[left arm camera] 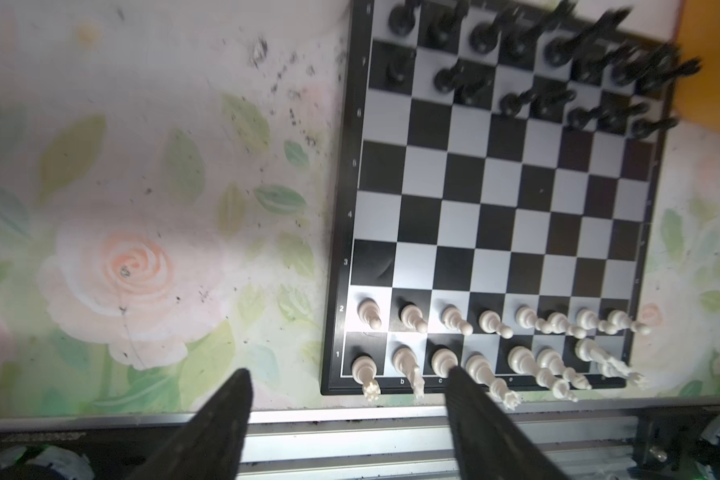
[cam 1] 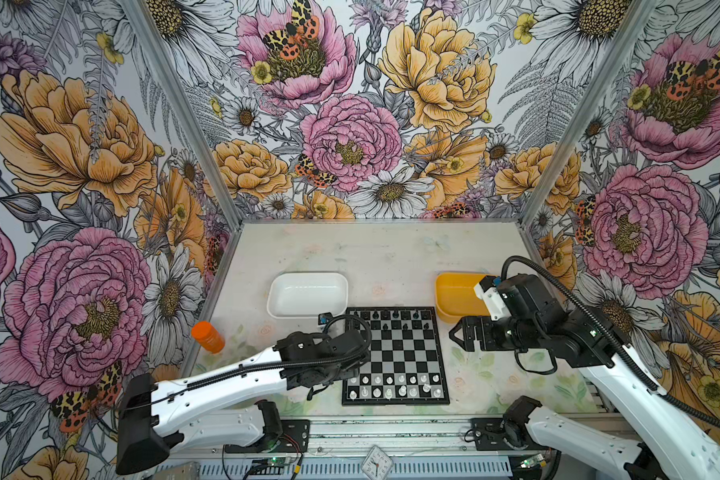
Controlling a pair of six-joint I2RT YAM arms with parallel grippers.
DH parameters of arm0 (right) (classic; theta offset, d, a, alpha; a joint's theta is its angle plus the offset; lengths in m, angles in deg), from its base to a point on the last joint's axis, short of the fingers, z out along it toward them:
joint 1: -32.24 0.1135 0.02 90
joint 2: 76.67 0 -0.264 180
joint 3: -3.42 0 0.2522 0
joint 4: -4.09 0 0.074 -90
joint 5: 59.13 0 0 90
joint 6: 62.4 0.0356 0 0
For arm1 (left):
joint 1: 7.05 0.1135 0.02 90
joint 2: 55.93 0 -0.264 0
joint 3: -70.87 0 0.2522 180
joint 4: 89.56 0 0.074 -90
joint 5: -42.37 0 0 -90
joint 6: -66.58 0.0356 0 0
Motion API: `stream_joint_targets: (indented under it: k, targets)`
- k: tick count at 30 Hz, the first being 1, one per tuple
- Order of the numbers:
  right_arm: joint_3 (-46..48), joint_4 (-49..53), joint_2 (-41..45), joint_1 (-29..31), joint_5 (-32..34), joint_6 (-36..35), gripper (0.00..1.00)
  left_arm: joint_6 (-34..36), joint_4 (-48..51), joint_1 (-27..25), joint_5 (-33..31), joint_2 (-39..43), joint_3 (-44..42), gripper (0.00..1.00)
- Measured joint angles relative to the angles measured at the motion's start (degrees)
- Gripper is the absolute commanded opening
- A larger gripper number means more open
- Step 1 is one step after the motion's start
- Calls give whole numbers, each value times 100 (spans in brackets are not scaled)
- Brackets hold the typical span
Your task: Set up the chess pieces on the board
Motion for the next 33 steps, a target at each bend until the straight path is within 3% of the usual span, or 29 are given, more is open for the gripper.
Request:
stream_joint_targets:
  k: [9, 15, 20, 27, 30, 33]
  targets:
    - [-177, -52, -221, -361, 1126, -236, 100, 798, 391, 1875, -1478, 2015, 378, 99]
    - [-153, -490, -125, -1241, 1593, -479, 100, 1921, 57, 2909, -2166, 2245, 466, 99]
    - [160, -1040, -109, -1862, 1821, -675, 100, 3047, -780, 4057, -2111, 1897, 291, 99]
    - [1141, -2127, 9, -2621, 1989, -1005, 100, 4186, -2332, 6098, -1252, 1792, -835, 99]
    - [1604, -2634, 173, -2754, 2135, -1237, 100, 4472, -3062, 6494, -1071, 2017, -1443, 99]
    - [2063, -3176, 341, -2771, 2310, -1482, 100, 4699, -3871, 6561, -1001, 2026, -1784, 99]
